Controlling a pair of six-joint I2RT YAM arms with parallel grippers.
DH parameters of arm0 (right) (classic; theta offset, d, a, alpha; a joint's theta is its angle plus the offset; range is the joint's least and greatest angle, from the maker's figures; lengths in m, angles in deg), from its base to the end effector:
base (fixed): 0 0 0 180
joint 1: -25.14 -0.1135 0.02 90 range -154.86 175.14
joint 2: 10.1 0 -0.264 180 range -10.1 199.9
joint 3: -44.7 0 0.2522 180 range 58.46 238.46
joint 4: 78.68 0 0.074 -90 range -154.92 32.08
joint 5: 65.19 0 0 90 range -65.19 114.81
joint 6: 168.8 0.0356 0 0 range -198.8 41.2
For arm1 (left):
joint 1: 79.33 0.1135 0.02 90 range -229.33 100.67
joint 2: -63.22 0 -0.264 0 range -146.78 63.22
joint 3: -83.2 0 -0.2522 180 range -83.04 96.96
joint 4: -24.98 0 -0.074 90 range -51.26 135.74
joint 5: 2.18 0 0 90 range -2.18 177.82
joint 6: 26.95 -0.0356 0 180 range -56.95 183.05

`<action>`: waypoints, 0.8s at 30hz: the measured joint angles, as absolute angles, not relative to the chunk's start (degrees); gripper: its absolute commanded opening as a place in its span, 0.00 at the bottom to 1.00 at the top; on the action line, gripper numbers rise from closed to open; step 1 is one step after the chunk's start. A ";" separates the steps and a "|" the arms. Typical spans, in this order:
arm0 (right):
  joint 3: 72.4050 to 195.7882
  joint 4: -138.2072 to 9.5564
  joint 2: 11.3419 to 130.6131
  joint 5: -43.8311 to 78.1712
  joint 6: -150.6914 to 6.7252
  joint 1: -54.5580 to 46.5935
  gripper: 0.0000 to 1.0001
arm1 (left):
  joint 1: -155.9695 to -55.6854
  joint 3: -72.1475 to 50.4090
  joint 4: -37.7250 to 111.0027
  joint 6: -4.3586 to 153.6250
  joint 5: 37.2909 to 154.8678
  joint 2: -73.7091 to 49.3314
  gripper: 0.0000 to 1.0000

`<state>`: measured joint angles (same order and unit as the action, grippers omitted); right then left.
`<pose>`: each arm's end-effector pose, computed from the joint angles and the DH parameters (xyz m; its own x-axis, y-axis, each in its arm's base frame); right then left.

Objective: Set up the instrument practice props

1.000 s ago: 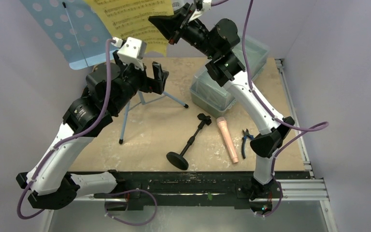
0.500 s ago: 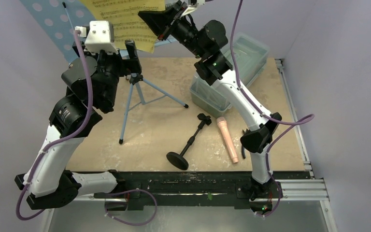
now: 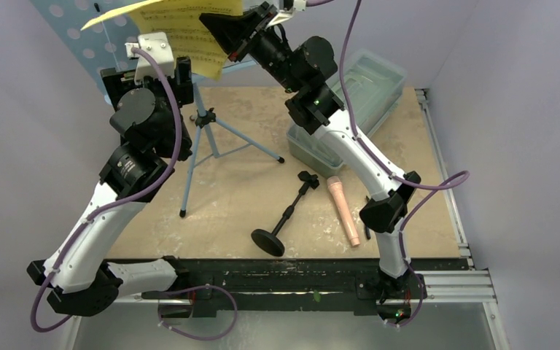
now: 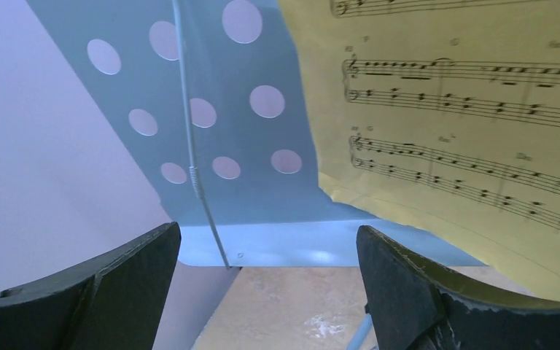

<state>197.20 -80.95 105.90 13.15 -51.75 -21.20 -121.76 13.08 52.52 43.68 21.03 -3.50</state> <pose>0.2871 0.3112 0.5690 0.0133 0.6591 -0.7519 -0.9245 0.2946 0.2419 0.1582 -0.1003 0.5522 0.0590 0.1232 -0.9906 -0.4314 0.8981 0.0860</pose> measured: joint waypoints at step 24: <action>195.04 -77.72 105.97 15.29 -52.08 -23.98 0.00 | -110.64 39.33 71.36 65.53 50.39 -11.83 0.78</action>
